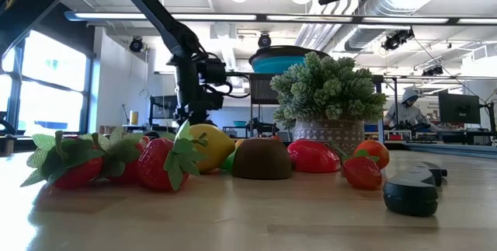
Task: Pick & Place Fruit
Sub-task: Put the orange pear into the blue strainer bowl
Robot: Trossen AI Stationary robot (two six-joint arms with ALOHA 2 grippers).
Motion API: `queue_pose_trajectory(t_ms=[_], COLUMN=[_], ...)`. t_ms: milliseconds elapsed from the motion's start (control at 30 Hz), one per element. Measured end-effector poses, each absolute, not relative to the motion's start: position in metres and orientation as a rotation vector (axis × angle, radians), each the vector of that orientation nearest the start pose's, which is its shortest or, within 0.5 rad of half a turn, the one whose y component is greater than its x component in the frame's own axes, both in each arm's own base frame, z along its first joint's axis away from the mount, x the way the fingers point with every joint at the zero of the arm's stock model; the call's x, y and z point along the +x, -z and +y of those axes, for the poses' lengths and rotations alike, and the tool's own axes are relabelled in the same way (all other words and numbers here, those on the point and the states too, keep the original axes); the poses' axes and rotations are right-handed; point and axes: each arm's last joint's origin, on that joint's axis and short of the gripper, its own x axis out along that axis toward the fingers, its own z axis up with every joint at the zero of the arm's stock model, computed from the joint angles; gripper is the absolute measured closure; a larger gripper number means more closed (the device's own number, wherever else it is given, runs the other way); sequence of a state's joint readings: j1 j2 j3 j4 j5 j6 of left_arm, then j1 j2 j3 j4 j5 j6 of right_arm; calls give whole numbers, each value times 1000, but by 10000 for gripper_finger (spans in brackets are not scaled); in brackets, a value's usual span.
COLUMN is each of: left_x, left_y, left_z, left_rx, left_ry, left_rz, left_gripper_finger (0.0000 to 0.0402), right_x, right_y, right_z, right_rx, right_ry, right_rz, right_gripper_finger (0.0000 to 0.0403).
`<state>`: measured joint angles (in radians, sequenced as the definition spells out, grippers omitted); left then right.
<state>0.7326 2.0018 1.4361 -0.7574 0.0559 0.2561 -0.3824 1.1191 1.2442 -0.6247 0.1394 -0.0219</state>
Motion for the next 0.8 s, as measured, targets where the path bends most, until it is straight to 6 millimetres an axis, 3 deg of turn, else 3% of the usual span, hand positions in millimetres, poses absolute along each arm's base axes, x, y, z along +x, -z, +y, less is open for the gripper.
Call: queue_pose_trajectory(t_ms=[300,800], left_x=[293,291], left_y=[-169,-170], left_z=[262,260], left_rx=[-306,-319], left_ry=[-411,-399], left_rz=[1292,1325], left_gripper_finger=[254,258], right_x=[207,207], right_y=[-385,-385], right_z=[-88,-88], right_rx=[40,40], right_ry=[505,505], right_rz=[507,507], right_gripper_finger=[401,401])
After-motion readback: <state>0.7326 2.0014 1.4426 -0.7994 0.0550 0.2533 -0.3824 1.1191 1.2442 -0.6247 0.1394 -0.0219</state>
